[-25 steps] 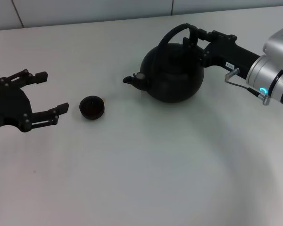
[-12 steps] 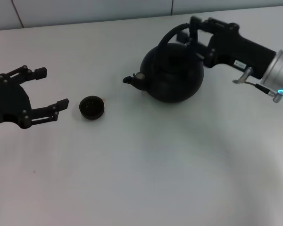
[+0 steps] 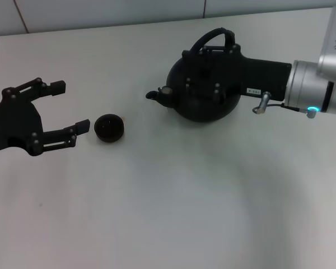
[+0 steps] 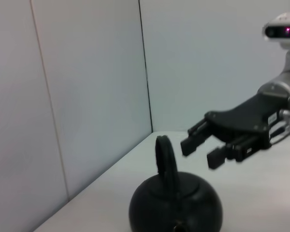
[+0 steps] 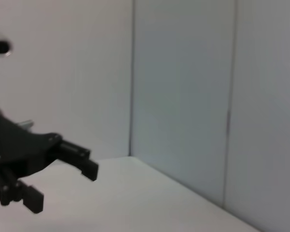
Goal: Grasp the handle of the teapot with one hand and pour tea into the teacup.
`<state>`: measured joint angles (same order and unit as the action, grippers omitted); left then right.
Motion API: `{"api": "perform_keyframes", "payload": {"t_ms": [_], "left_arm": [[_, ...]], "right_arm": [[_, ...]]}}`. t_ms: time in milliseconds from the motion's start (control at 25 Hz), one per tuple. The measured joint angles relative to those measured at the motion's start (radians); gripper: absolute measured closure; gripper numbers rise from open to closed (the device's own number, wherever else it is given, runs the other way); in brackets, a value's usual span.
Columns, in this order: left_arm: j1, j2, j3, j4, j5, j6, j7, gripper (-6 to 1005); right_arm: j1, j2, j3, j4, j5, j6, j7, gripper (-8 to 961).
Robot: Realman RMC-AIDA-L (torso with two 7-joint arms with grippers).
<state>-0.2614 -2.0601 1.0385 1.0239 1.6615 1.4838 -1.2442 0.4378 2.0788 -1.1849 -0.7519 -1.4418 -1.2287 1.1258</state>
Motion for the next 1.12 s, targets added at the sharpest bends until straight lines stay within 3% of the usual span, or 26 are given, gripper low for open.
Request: {"api": "perform_keyframes", "payload": {"t_ms": [400, 1120], "left_arm": [[0.000, -0.002, 0.000, -0.005, -0.001, 0.011, -0.003, 129], [0.000, -0.005, 0.000, -0.007, -0.003, 0.009, -0.003, 129]], "right_arm": [[0.001, 0.002, -0.099, -0.003, -0.025, 0.017, -0.012, 465], [0.001, 0.003, -0.104, -0.002, -0.031, 0.019, -0.014, 465]]}}
